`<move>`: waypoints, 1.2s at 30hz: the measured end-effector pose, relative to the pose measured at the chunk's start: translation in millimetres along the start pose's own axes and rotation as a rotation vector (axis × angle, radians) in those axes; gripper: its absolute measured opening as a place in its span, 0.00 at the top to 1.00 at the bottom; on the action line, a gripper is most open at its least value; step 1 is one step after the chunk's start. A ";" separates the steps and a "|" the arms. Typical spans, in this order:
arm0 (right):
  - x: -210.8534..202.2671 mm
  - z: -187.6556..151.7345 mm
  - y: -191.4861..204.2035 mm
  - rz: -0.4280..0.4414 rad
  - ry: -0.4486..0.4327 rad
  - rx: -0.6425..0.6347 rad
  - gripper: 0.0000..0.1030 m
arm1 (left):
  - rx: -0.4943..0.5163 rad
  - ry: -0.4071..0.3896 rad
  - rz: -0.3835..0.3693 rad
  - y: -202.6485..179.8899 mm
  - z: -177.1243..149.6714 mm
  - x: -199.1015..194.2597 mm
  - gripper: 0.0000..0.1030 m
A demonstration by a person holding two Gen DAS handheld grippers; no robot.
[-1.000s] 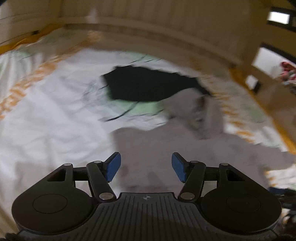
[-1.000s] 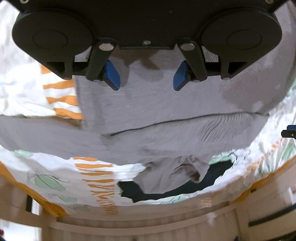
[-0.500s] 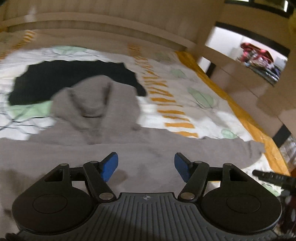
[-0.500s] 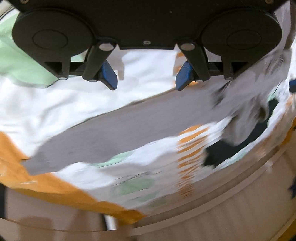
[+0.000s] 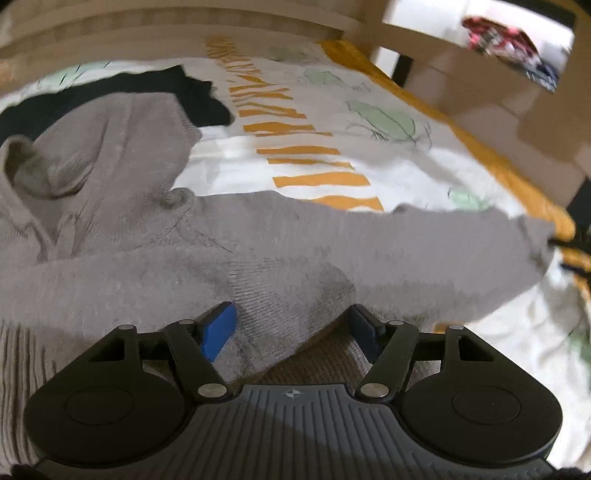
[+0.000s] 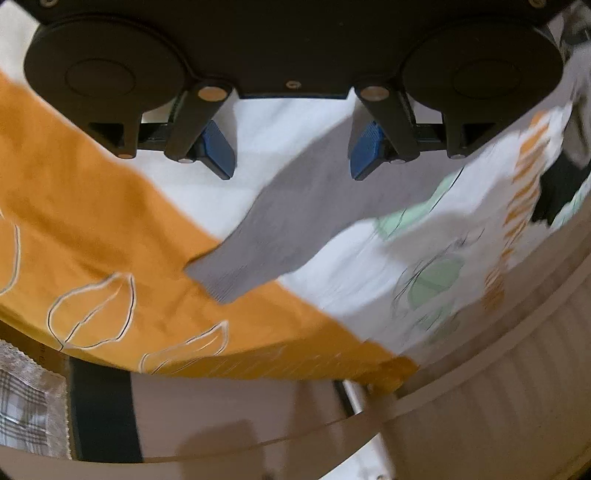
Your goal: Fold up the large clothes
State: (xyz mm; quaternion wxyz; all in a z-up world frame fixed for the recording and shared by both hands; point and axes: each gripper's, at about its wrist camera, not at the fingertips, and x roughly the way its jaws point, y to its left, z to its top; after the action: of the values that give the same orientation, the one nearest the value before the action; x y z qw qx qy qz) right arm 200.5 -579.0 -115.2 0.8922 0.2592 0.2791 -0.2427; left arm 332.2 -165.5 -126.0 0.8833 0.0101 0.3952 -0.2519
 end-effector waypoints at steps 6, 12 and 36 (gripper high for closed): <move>34.6 15.1 -8.1 0.004 -0.012 0.060 0.30 | 0.046 -0.007 0.019 -7.7 -3.9 0.7 0.32; 49.6 24.0 -9.4 -0.037 0.005 0.047 0.86 | 0.026 0.006 -0.002 -9.5 1.8 4.5 0.21; -83.6 56.4 144.7 0.286 -0.074 -0.288 0.87 | -0.133 0.017 -0.068 20.2 25.9 -4.5 0.26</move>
State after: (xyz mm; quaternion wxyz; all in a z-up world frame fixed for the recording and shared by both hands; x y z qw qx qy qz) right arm 244.4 -480.4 24.3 0.9551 0.1569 0.2381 -0.0805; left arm 356.8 -151.5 -108.7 0.8696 -0.0600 0.4186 -0.2550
